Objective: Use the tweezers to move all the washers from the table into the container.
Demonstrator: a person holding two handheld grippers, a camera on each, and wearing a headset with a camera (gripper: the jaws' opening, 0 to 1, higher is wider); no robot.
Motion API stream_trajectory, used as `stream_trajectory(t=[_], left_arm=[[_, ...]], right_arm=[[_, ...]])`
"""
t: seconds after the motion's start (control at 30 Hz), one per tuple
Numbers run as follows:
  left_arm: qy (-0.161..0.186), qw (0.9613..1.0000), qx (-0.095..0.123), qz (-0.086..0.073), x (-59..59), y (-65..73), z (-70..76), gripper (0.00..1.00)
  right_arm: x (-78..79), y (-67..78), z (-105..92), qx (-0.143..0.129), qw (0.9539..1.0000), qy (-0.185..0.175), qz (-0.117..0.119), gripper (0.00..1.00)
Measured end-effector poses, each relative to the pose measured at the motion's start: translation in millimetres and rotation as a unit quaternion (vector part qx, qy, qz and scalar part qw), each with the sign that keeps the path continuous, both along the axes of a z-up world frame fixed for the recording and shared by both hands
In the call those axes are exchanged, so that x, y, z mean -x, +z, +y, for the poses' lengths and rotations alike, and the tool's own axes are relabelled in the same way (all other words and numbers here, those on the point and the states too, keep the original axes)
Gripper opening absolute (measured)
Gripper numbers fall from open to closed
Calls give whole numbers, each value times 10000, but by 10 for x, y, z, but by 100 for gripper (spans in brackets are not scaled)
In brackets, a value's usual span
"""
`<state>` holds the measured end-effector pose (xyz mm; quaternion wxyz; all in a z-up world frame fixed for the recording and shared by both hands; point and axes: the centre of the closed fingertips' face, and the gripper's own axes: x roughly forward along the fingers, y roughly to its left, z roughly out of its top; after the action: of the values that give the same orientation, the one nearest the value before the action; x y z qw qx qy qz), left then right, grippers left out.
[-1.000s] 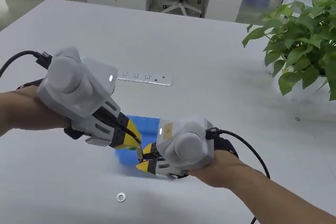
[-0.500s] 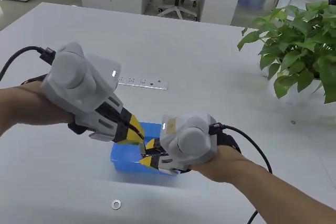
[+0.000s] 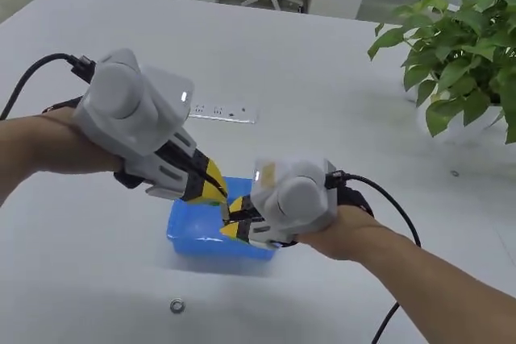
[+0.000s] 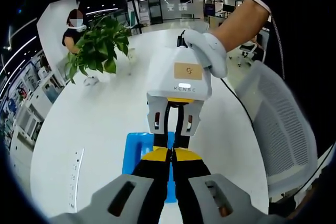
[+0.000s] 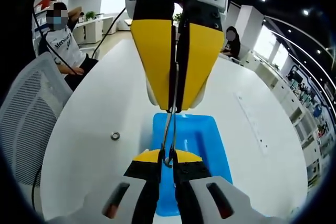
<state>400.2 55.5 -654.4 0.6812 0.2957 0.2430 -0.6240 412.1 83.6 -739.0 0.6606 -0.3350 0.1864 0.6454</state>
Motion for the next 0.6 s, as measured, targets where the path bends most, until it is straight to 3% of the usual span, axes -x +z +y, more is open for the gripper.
stream_trajectory(t=[0.6], left_arm=[[-59,9997,-33,214,-241,-270,-58,5]], right_arm=[[-209,-284,-53,8,9996,-134,247,9]])
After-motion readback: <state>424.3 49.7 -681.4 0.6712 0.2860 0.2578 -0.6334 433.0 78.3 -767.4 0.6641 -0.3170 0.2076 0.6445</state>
